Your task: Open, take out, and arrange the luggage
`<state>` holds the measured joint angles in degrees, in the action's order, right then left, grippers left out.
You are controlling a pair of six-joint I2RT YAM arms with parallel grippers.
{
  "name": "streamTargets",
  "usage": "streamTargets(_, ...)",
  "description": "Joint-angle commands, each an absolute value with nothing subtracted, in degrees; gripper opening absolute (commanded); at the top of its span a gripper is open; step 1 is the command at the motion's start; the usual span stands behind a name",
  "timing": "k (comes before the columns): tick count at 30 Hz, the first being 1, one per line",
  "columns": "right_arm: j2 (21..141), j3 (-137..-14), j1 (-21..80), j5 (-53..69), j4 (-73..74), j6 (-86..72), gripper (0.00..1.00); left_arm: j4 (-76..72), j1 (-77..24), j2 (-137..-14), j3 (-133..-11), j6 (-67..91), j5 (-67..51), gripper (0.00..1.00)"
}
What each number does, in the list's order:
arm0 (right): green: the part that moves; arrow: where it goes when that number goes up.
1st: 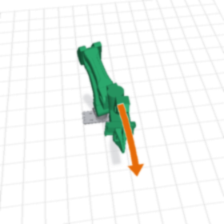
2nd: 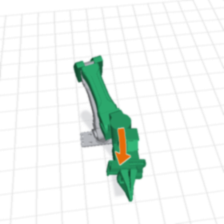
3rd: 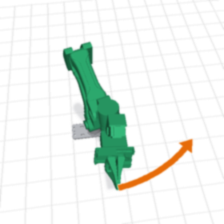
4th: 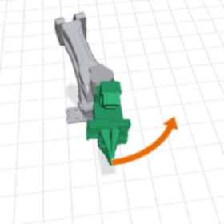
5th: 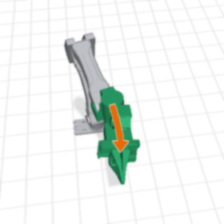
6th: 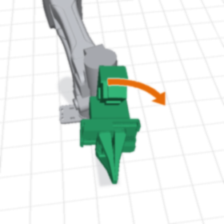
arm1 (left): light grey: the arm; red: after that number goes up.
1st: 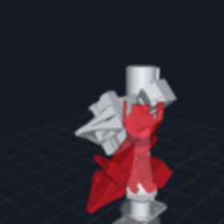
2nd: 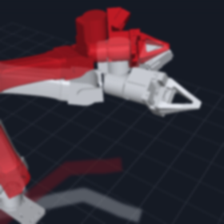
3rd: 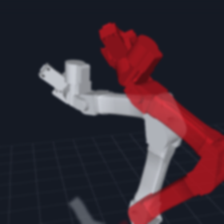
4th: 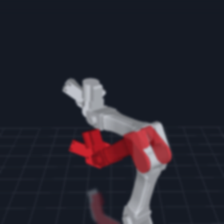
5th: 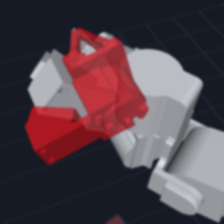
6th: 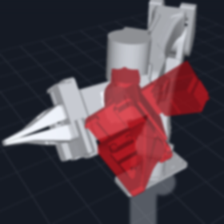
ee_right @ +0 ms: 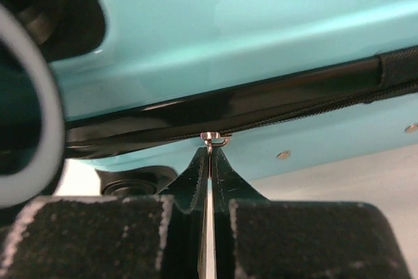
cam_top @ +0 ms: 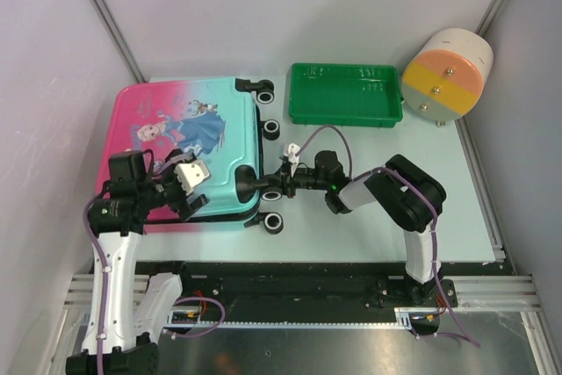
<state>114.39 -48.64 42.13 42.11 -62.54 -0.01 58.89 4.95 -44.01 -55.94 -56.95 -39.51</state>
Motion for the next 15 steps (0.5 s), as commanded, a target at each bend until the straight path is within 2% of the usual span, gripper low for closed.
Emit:
streamTargets(1, 109.26, -43.52, 42.19, 41.84, -64.51, -1.94, 0.0, 47.15, 5.01, -48.16, -50.89, -42.92, -32.97, 0.81)
streamTargets(4, 106.09, -42.1, 41.75, 40.61, -63.82, -4.03, 0.0, 40.9, 4.75, -48.95, -49.14, -37.55, -29.36, 0.78)
streamTargets(10, 101.61, -40.87, 43.68, 36.75, -60.48, -7.73, 0.0, 33.41, 1.68, -52.64, -48.52, -29.03, -21.82, 0.77)
streamTargets(15, 99.23, -40.87, 49.03, 23.68, -55.99, -11.34, 0.0, 30.5, -4.47, -55.54, -48.78, -23.03, -16.36, 0.77)
